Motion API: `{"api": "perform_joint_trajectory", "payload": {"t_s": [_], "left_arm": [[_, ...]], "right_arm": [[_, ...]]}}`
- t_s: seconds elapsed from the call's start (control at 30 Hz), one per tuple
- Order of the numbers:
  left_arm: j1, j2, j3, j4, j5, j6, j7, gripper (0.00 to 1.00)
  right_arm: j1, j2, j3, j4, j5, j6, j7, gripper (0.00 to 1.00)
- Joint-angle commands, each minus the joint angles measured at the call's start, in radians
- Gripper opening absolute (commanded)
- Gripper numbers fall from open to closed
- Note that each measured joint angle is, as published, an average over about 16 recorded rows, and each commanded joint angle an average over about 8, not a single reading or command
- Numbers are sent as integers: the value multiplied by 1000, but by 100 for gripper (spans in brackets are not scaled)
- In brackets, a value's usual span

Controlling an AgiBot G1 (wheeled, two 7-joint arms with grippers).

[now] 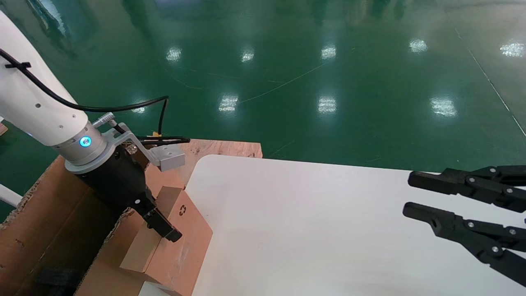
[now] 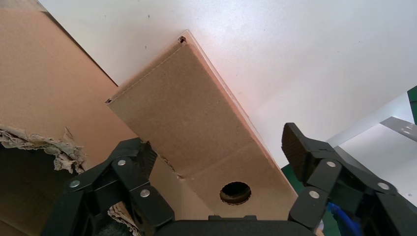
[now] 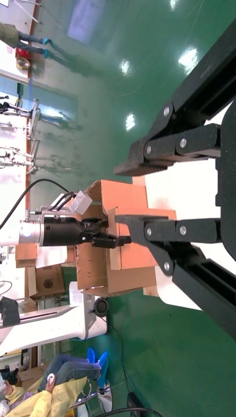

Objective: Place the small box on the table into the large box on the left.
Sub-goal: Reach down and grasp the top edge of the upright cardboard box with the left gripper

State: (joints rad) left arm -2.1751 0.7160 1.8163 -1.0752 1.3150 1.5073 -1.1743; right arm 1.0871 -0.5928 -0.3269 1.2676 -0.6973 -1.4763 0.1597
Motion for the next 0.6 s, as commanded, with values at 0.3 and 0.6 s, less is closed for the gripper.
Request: {"api": "perform_joint_trajectory", "payload": {"t_s": [0.3, 0.6], "left_arm": [[0, 0, 0, 0, 1, 1, -1, 0], [0, 0, -1, 0, 1, 0, -1, 0]], "right_arm": [[0, 0, 0, 0, 0, 0, 0, 100], [0, 0, 0, 0, 0, 0, 0, 100]]}}
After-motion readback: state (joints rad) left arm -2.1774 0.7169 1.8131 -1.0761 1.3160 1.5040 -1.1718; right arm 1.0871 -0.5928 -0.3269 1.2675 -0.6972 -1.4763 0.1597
